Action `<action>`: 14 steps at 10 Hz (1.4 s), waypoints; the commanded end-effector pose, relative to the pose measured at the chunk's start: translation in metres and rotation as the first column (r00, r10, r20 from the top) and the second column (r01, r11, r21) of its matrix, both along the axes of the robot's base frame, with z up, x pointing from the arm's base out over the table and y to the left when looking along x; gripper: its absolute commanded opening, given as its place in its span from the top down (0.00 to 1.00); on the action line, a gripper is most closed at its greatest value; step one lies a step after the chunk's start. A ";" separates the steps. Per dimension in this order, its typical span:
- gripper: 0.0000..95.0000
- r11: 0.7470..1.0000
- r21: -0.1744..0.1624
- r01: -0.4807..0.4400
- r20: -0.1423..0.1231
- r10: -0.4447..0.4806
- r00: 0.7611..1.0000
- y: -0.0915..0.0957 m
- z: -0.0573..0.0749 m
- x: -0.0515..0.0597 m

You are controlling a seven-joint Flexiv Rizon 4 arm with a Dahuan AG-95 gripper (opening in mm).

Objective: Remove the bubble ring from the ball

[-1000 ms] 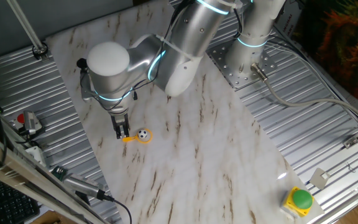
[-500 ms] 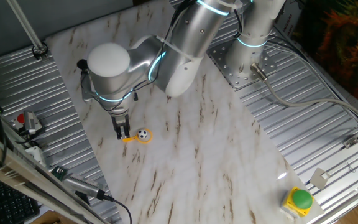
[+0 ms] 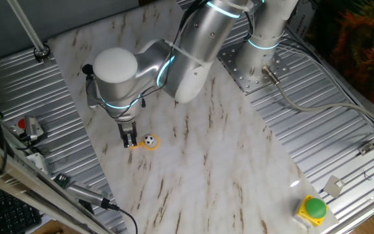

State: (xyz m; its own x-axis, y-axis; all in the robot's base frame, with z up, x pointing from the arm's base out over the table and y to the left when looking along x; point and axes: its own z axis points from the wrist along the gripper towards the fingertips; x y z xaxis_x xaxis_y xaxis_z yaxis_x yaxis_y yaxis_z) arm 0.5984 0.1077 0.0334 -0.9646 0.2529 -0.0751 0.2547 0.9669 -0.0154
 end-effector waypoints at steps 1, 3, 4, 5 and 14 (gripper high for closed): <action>1.00 1.000 0.001 -0.001 0.000 0.001 1.000 0.002 -0.002 -0.001; 1.00 1.000 -0.001 -0.001 0.000 0.001 1.000 0.003 -0.007 -0.002; 1.00 1.000 -0.001 -0.001 0.001 0.001 1.000 0.003 -0.009 -0.002; 1.00 1.000 -0.001 -0.001 0.003 0.001 1.000 0.002 -0.011 -0.002; 1.00 1.000 -0.004 -0.001 0.004 0.001 1.000 0.003 -0.012 -0.002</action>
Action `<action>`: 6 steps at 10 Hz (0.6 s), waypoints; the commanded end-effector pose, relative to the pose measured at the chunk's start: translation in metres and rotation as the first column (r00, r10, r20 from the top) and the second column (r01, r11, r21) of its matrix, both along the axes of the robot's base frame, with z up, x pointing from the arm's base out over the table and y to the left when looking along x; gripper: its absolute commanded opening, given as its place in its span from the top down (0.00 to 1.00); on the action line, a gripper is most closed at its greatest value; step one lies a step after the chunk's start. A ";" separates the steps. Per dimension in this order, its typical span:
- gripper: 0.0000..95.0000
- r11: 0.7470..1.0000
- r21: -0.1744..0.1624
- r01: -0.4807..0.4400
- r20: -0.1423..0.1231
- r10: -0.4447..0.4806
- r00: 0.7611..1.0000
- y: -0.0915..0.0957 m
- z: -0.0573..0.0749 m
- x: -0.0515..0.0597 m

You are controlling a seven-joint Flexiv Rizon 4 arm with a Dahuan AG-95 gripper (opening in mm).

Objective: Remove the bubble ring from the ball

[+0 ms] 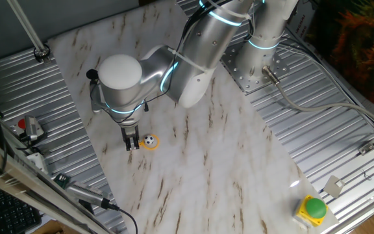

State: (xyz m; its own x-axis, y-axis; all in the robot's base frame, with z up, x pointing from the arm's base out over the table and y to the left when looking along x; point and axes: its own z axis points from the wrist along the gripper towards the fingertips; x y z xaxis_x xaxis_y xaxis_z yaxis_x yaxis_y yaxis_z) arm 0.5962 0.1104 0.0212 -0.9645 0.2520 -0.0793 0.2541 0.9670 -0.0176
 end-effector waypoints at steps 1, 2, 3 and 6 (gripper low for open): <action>1.00 1.000 -0.001 0.000 0.002 0.000 1.000 0.000 0.000 0.000; 1.00 1.000 -0.001 0.000 0.003 0.000 1.000 0.000 0.000 0.000; 0.80 1.000 -0.002 0.000 0.005 0.000 1.000 0.000 0.000 0.000; 0.80 1.000 -0.003 -0.001 0.012 0.001 1.000 0.000 0.000 0.000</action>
